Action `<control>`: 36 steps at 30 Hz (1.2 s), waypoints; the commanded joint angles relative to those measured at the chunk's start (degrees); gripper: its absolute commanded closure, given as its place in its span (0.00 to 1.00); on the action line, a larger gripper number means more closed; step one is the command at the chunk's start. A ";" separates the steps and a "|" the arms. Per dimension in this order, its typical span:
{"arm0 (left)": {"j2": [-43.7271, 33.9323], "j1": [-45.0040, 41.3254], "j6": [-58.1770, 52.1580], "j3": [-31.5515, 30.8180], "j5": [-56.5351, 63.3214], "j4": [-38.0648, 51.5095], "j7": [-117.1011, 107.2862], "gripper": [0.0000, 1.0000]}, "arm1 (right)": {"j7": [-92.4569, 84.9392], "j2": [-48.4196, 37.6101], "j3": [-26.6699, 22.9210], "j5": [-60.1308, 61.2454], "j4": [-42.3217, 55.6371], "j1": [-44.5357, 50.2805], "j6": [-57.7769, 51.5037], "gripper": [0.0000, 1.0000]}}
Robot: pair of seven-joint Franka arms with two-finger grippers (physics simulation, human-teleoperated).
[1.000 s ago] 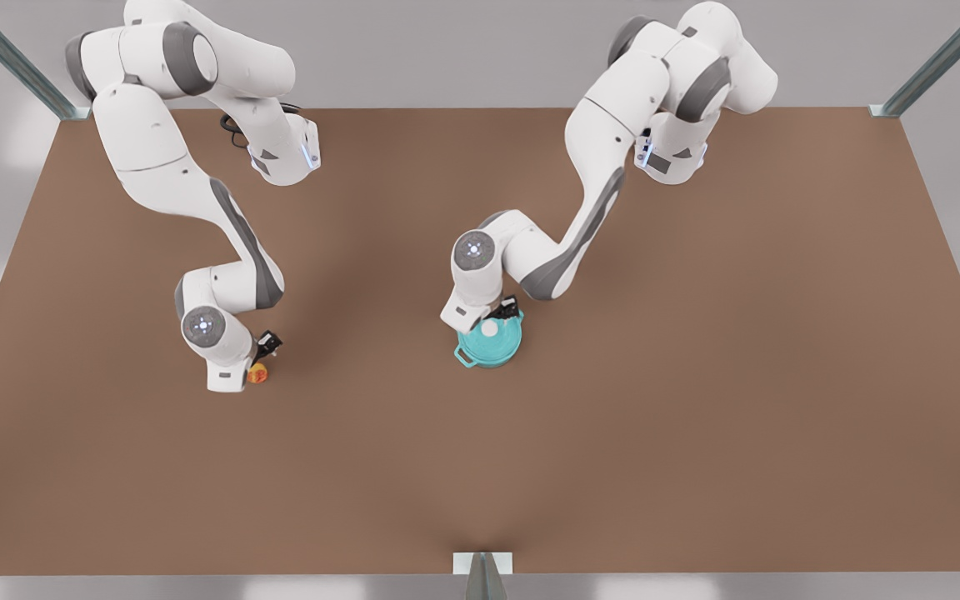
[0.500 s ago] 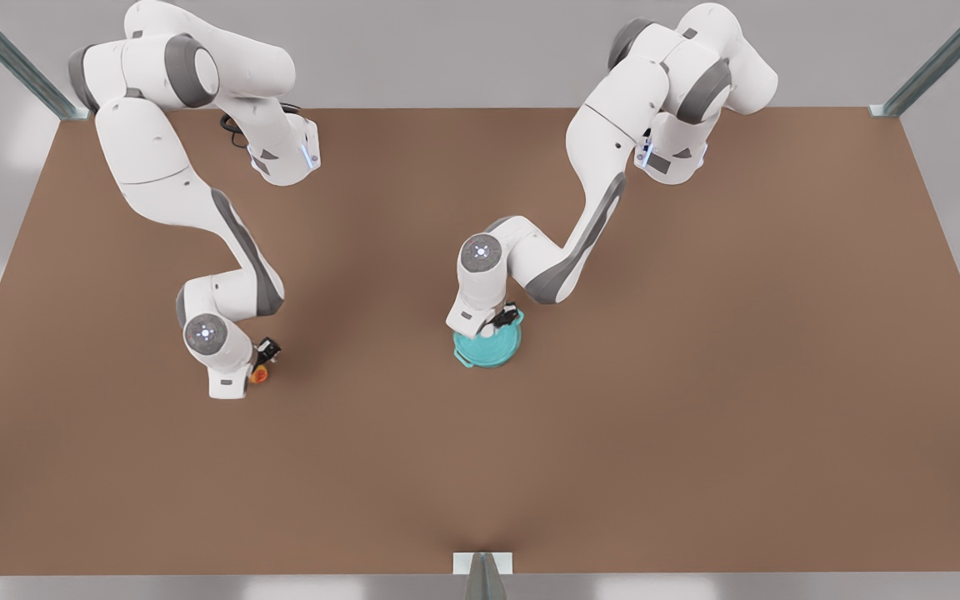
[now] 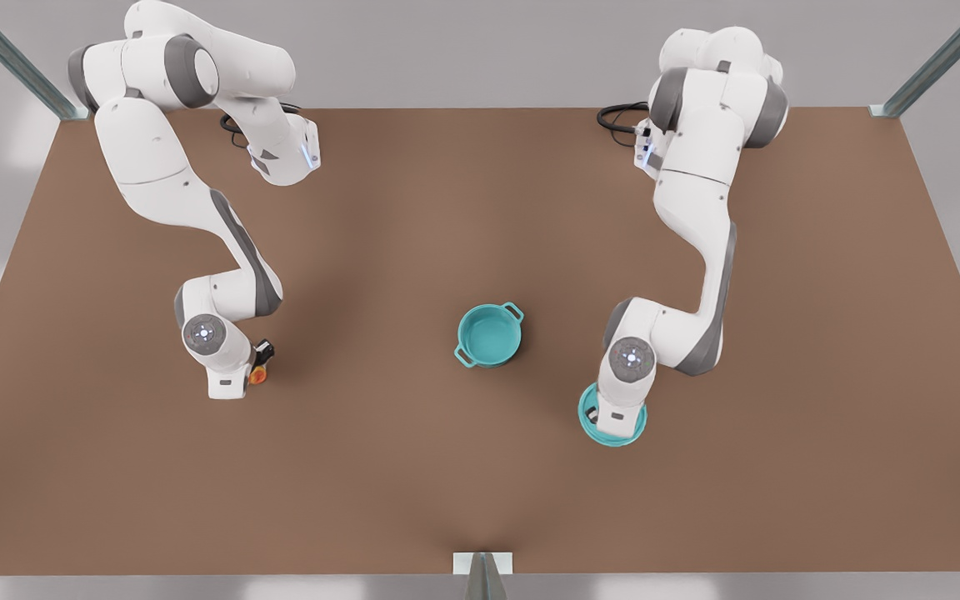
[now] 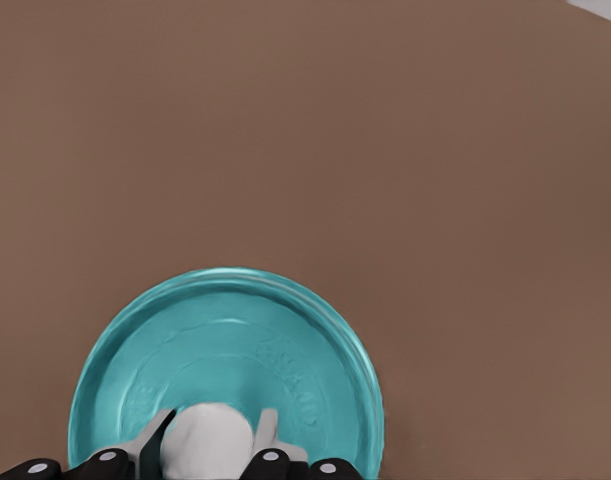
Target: Open the pot lid and put the potato into the pot
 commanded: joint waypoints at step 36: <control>-35.53 13.34 -26.85 -1.94 -8.70 -2.90 59.82 0.00 | 26.22 7.70 15.60 10.14 30.96 29.72 -21.67 0.53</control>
